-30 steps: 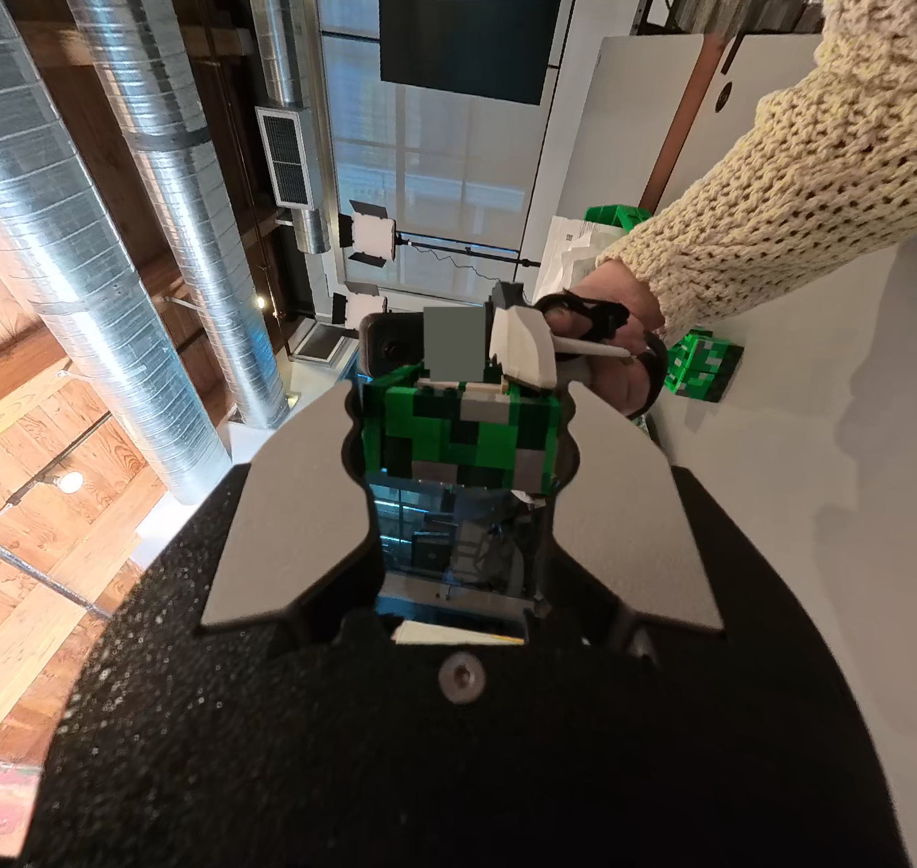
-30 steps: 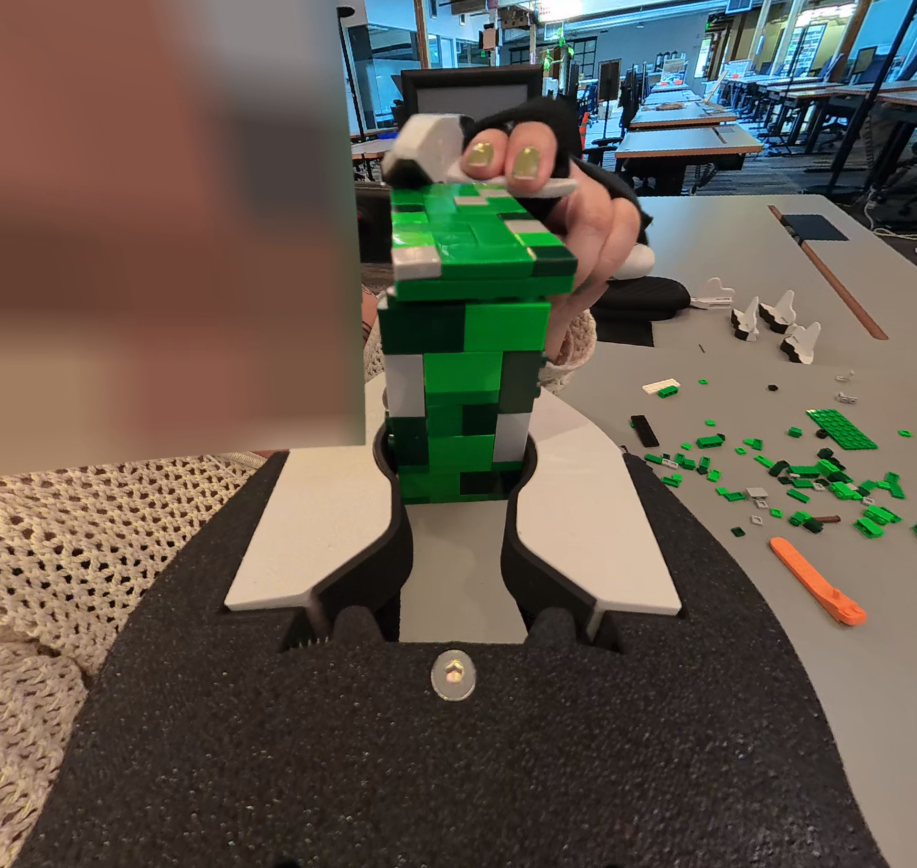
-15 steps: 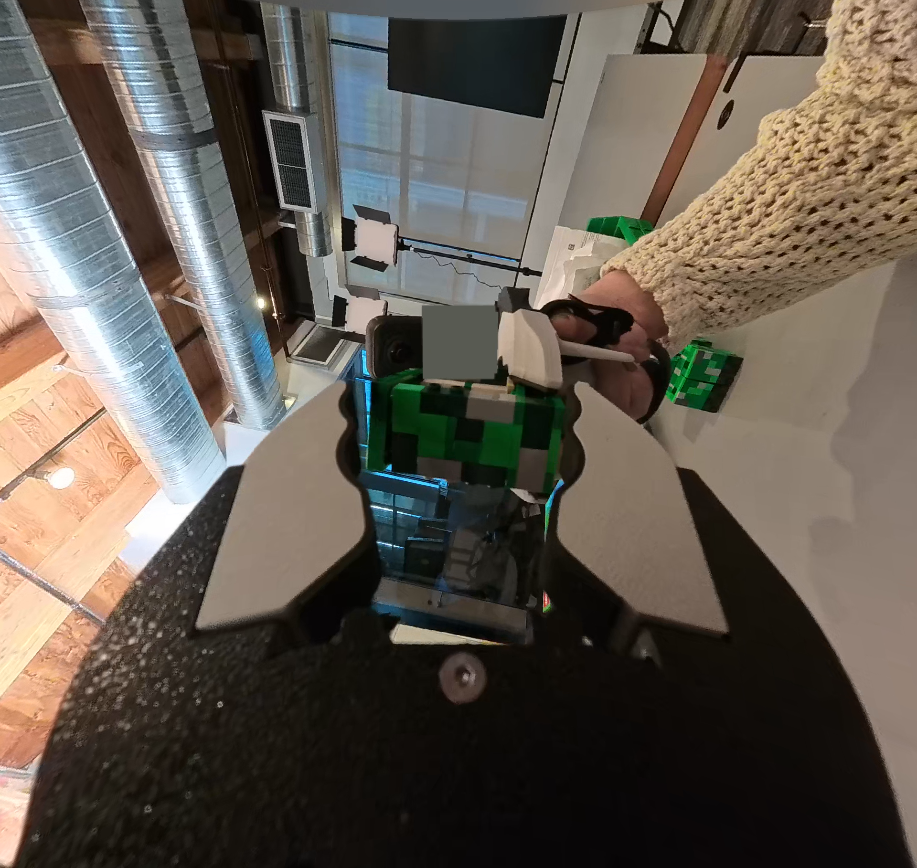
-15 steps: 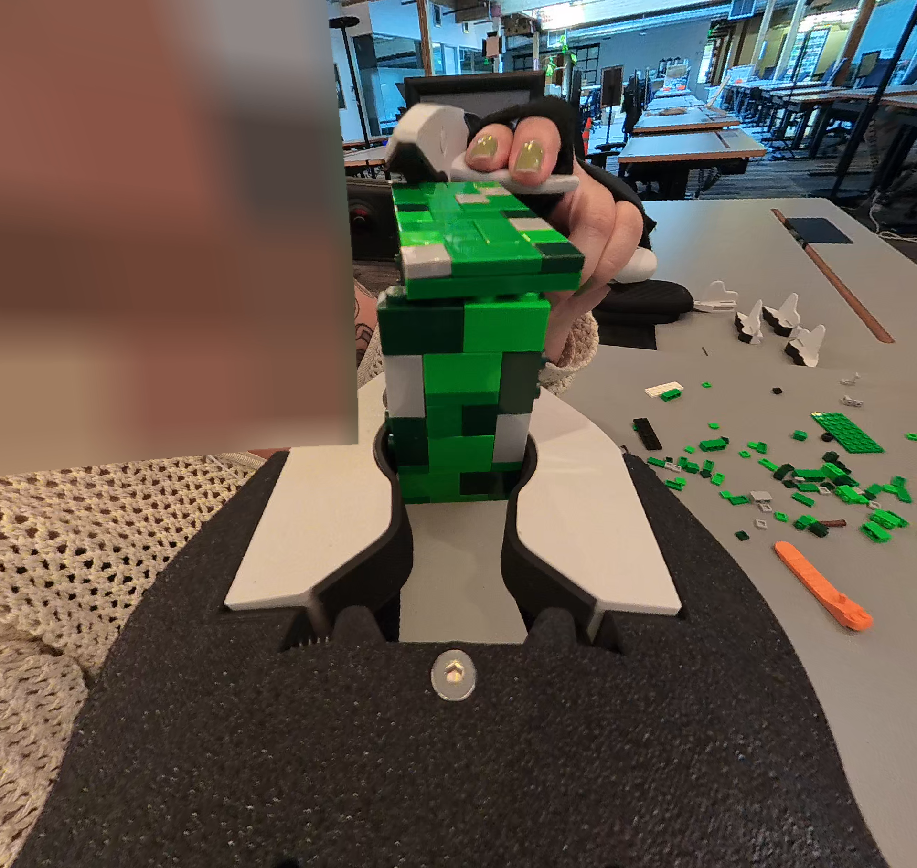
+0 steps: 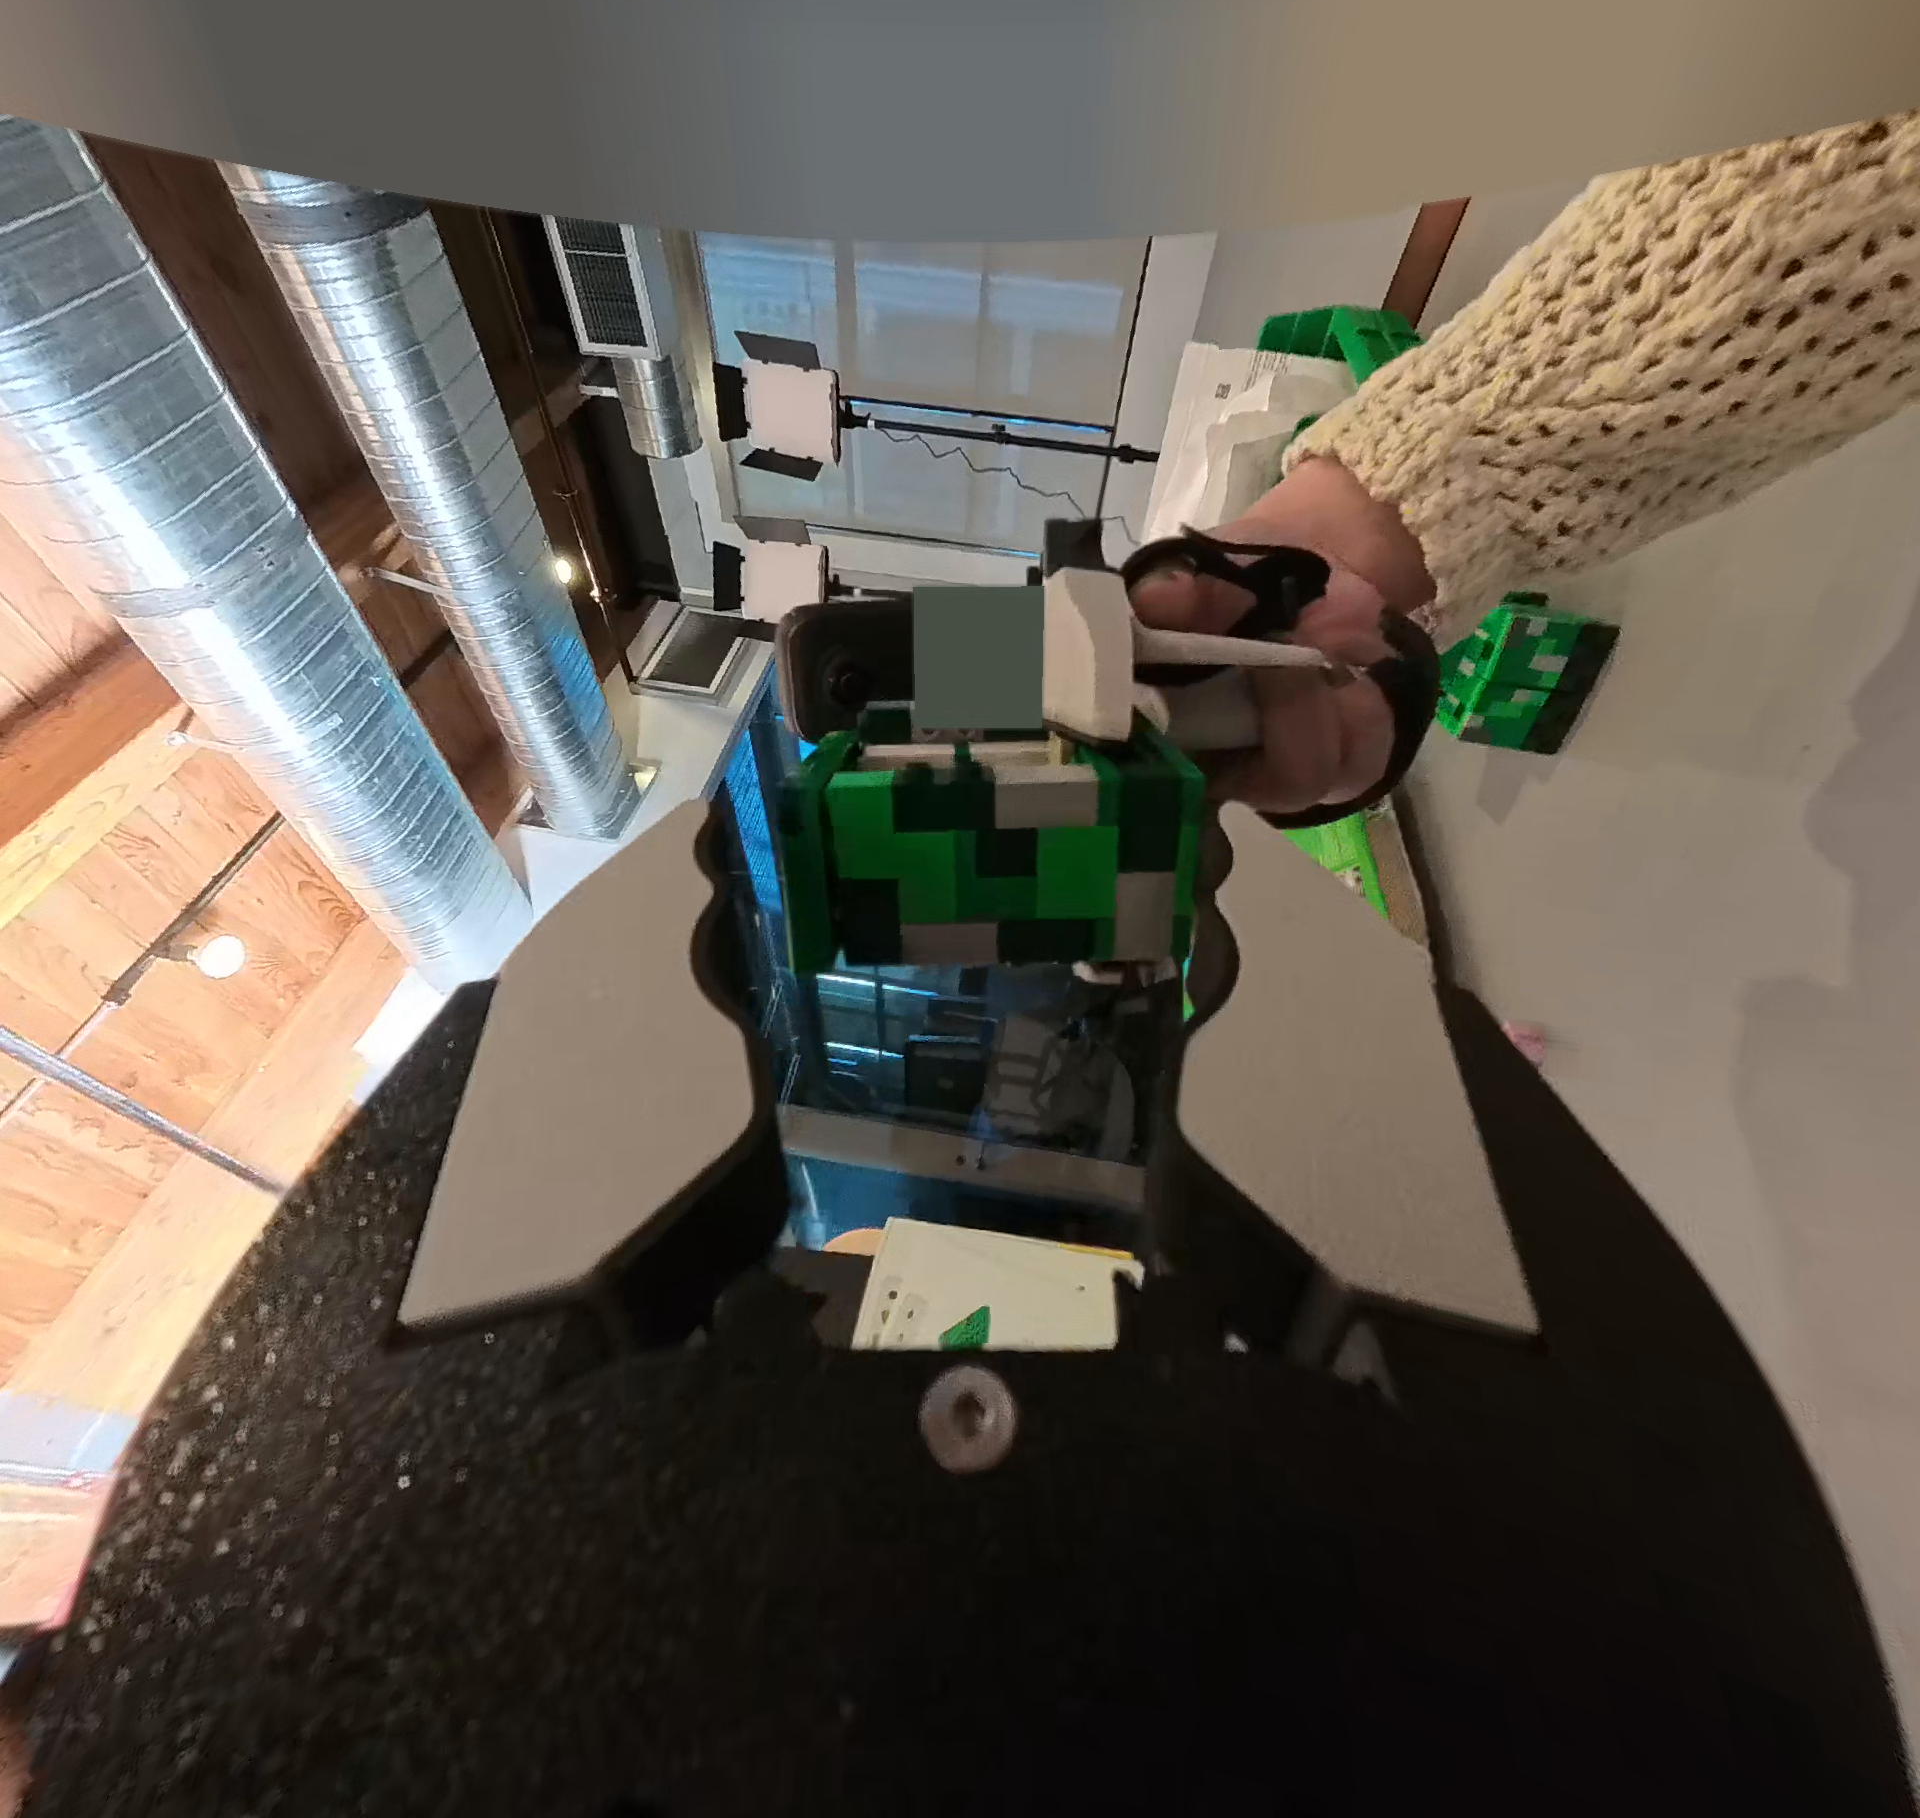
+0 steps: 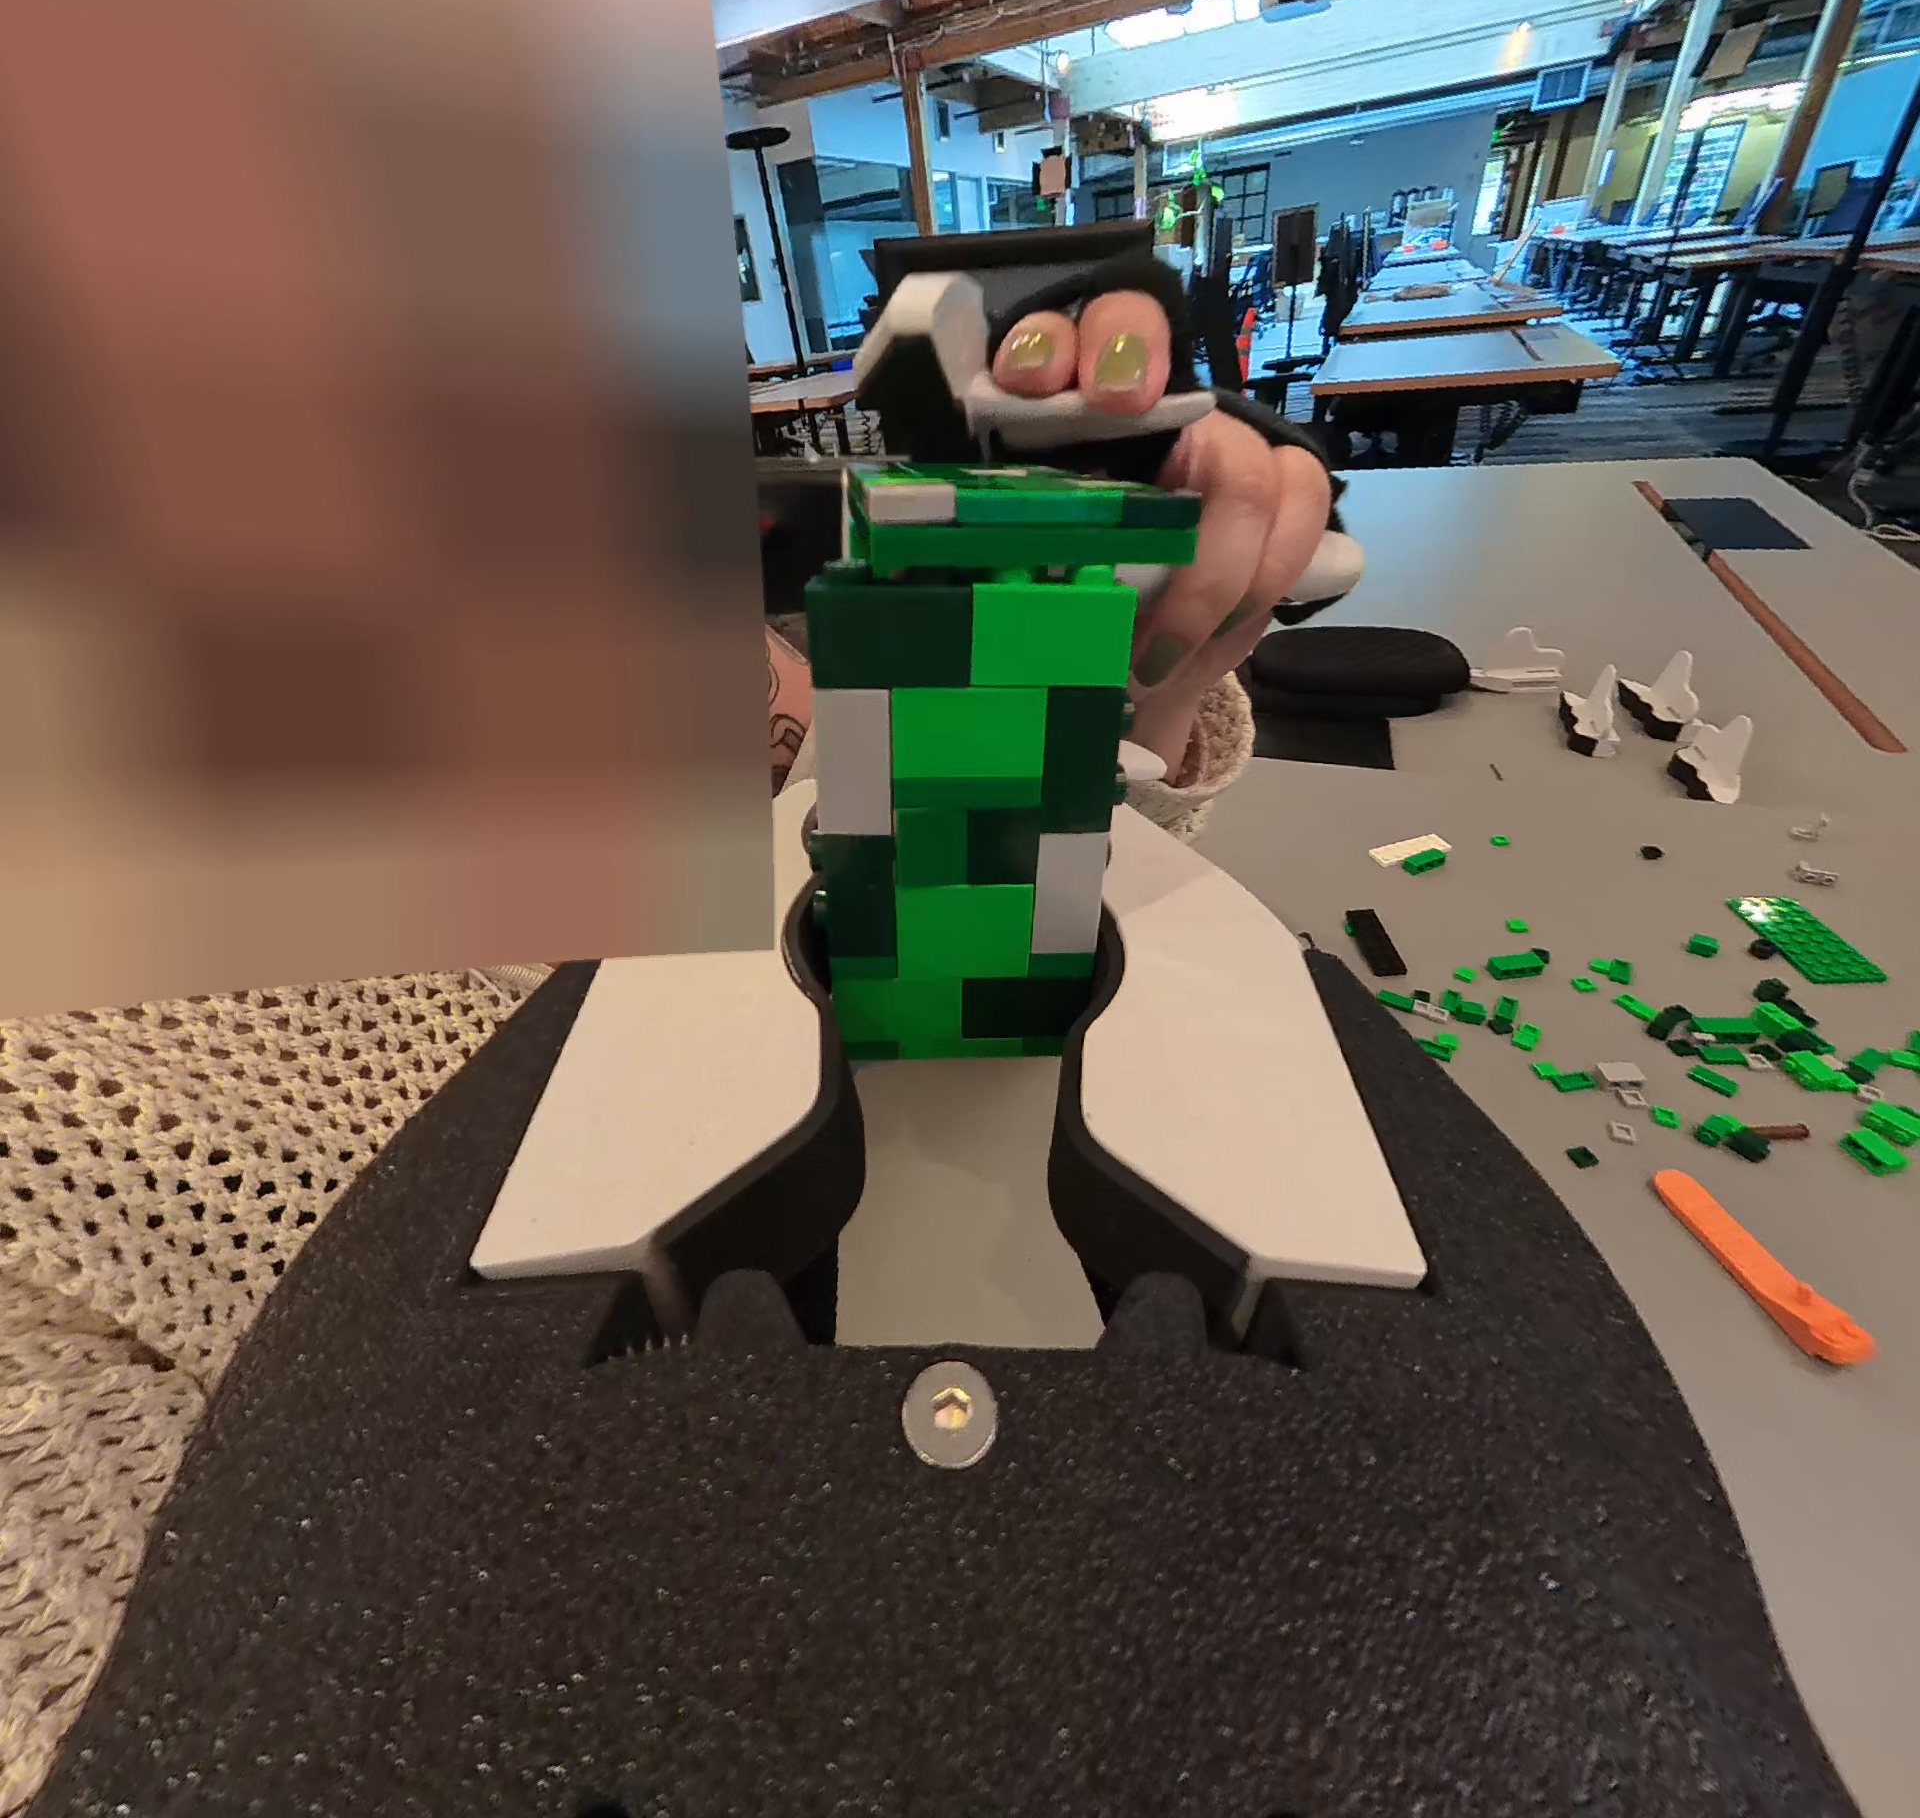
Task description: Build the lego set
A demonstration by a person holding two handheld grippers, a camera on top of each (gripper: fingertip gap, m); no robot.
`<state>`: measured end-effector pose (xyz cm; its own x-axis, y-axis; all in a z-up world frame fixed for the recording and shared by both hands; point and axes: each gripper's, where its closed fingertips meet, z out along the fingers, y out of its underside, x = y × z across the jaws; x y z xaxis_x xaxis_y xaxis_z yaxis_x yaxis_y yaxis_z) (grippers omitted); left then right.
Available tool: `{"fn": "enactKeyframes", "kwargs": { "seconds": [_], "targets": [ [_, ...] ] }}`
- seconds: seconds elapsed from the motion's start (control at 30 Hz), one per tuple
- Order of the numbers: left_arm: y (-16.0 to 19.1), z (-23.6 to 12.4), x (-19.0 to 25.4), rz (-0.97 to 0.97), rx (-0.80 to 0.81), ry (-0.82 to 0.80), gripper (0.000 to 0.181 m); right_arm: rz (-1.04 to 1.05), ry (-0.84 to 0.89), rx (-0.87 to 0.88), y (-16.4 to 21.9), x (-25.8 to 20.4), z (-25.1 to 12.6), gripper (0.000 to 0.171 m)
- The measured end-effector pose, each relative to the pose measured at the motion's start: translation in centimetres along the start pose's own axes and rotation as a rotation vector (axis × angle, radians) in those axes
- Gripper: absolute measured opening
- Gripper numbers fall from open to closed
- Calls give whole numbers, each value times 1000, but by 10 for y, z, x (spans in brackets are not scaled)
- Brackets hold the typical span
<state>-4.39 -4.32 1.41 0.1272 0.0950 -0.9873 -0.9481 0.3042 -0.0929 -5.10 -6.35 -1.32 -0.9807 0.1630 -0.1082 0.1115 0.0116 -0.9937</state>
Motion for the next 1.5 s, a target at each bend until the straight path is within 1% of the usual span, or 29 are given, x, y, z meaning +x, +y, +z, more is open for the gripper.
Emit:
{"fn": "enactKeyframes", "kwargs": {
  "seconds": [0.33, 0.57, 0.77, 0.87, 0.93, 1.0, 1.07, 1.13, 1.17, 1.23, 1.3, 1.37, 1.43, 1.5],
  "targets": [
    [1, 2, 3, 40, -16, 1, 73, -1, -1, 17, -2, 1, -3, 41],
    [1, 3, 0, 52, -8, -27, 73, -31, 21, 32, -6, 2, -5, 41],
    [12, 6, 1, 27, -51, -24, 83, -82, 79, 57, -8, 13, -4, 40],
    [26, -2, 2, -21, -122, -7, 93, -72, 122, 70, -1, 25, -4, 42],
    [35, -11, 6, -124, -149, 24, 96, -17, 97, 98, 3, 26, -1, 41],
    [43, -21, 16, -243, -162, 63, 98, 15, 91, 123, 15, 35, 5, 41],
    [58, -33, 30, -362, -209, 93, 98, 28, 87, 141, 28, 44, 10, 41],
    [70, -49, 46, -519, -242, 111, 98, 42, 78, 173, 43, 52, 13, 41],
    [74, -58, 54, -610, -244, 104, 95, 48, 77, 185, 51, 55, 14, 41],
    [79, -75, 74, -790, -249, 93, 90, 83, 76, 161, 74, 63, 17, 41],
    [82, -88, 98, -941, -275, 92, 86, 111, 73, 134, 97, 66, 16, 41],
    [79, -94, 123, -1071, -306, 87, 84, 123, 85, 107, 116, 69, 17, 40],
    [72, -91, 140, -1192, -313, 64, 80, 101, 99, 69, 129, 68, 20, 41],
    [69, -87, 154, -1271, -347, 44, 76, 78, 76, 33, 138, 60, 27, 41]
  ]
}}
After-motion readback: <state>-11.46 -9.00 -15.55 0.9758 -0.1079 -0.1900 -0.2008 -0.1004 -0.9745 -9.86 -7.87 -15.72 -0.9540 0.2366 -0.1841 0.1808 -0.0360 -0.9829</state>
